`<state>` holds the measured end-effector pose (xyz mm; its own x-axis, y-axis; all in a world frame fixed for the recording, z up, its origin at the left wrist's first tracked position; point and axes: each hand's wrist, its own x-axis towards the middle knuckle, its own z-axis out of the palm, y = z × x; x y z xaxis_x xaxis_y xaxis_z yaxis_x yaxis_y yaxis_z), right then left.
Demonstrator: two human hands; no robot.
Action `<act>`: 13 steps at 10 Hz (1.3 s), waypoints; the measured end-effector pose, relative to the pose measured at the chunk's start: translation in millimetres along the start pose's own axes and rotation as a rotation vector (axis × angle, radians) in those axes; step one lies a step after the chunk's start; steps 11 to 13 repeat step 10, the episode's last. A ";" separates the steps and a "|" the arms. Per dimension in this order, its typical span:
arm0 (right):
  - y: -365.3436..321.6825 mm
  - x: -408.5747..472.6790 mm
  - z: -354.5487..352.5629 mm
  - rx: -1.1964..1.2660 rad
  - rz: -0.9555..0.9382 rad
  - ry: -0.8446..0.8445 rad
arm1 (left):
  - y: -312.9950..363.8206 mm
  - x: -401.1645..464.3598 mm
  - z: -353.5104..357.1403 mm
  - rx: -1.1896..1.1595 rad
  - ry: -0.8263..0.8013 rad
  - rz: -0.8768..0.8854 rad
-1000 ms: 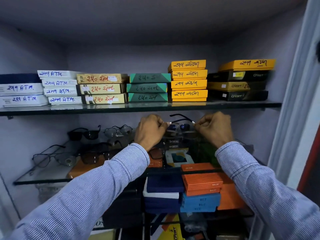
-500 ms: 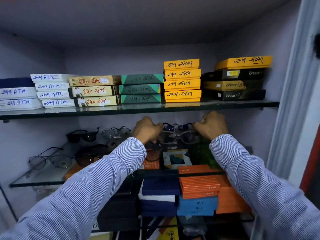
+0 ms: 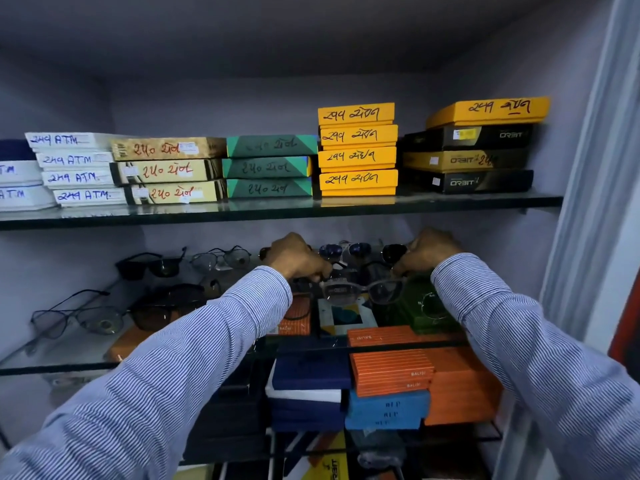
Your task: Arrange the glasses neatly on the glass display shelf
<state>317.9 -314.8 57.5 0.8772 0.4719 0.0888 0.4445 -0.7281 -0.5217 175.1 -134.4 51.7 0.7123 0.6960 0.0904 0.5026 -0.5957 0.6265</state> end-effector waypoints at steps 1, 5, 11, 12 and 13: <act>2.9 1.0 1.4 -0.038 0.012 -0.037 | 0.2 0.6 2.7 0.059 -0.012 0.035; 7.6 -0.8 8.3 -0.139 -0.007 -0.079 | -0.4 1.8 10.0 0.175 -0.062 0.065; 11.6 -11.5 5.8 -0.094 -0.005 0.023 | -9.0 1.5 14.8 0.204 0.009 0.098; 11.6 -11.5 5.8 -0.094 -0.005 0.023 | -9.0 1.5 14.8 0.204 0.009 0.098; 11.6 -11.5 5.8 -0.094 -0.005 0.023 | -9.0 1.5 14.8 0.204 0.009 0.098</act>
